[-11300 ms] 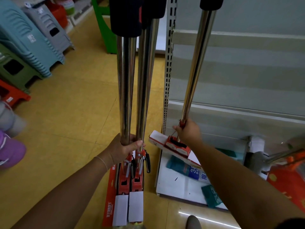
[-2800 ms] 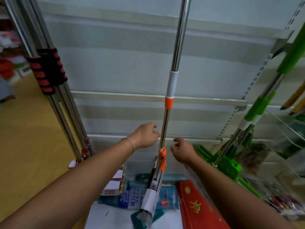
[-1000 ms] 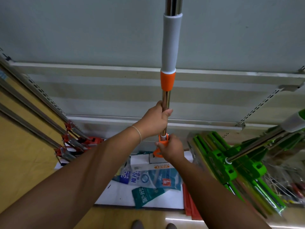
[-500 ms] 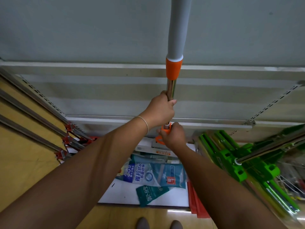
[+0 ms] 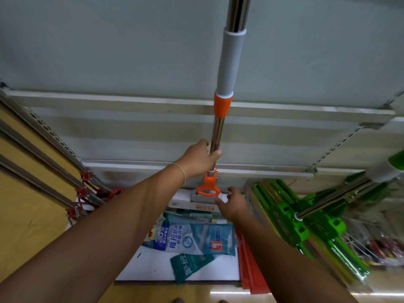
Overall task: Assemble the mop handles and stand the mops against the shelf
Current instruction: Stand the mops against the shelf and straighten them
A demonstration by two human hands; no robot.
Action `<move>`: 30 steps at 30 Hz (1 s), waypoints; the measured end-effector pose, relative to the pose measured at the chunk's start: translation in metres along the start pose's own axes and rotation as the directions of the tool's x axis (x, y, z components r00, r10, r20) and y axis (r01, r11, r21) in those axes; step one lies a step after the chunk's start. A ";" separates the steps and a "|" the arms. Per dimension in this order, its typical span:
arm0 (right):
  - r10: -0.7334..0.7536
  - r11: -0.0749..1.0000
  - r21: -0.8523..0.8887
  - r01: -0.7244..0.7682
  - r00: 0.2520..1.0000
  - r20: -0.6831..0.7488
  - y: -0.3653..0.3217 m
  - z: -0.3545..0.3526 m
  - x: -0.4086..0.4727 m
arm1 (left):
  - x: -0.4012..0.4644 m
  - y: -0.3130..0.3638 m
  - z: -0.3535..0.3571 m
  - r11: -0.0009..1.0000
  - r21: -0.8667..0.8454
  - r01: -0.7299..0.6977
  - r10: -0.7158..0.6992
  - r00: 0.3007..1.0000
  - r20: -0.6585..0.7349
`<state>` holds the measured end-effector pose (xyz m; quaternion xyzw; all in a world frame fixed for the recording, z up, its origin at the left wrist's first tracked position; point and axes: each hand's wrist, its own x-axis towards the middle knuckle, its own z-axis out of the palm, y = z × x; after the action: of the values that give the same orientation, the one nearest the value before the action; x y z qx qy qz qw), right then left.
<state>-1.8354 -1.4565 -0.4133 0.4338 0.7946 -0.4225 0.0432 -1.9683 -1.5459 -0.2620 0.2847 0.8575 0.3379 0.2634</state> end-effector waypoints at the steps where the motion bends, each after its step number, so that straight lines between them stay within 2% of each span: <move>1: 0.037 0.999 0.001 -0.037 0.999 0.002 0.010 -0.005 -0.009 | -0.005 -0.006 0.000 0.998 0.047 0.044 -0.046 0.998 0.047; 5: 0.166 0.985 -0.038 -0.166 0.986 -0.005 0.047 -0.032 -0.047 | -0.028 -0.017 0.003 0.964 0.243 0.111 -0.164 0.964 0.210; 9: 0.152 0.982 -0.098 -0.161 0.984 -0.096 0.058 -0.075 -0.072 | -0.043 0.009 0.016 0.965 0.262 -0.020 -0.063 0.949 0.308; 13: 0.086 0.980 -0.159 -0.120 0.975 -0.205 0.047 -0.123 -0.085 | -0.053 0.062 0.032 0.943 0.261 -0.206 0.126 0.948 0.292; 19: -0.009 0.998 -0.062 -0.010 0.954 -0.300 0.025 -0.186 -0.098 | -0.062 0.125 0.056 0.918 0.244 -0.314 0.245 0.929 0.276; 25: -0.129 0.992 -0.031 0.125 0.934 -0.334 0.023 -0.245 -0.102 | -0.061 0.182 0.080 0.905 0.284 -0.316 0.258 0.940 0.225; 30: -0.214 0.971 0.049 0.232 0.945 -0.246 0.056 -0.294 -0.097 | -0.056 0.228 0.116 0.933 0.235 -0.273 0.244 0.959 0.144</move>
<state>-1.6466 -1.2967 -0.2189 0.3902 0.8210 -0.3998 -0.1180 -1.7833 -1.3940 -0.1545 0.4448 0.8324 0.2413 0.2259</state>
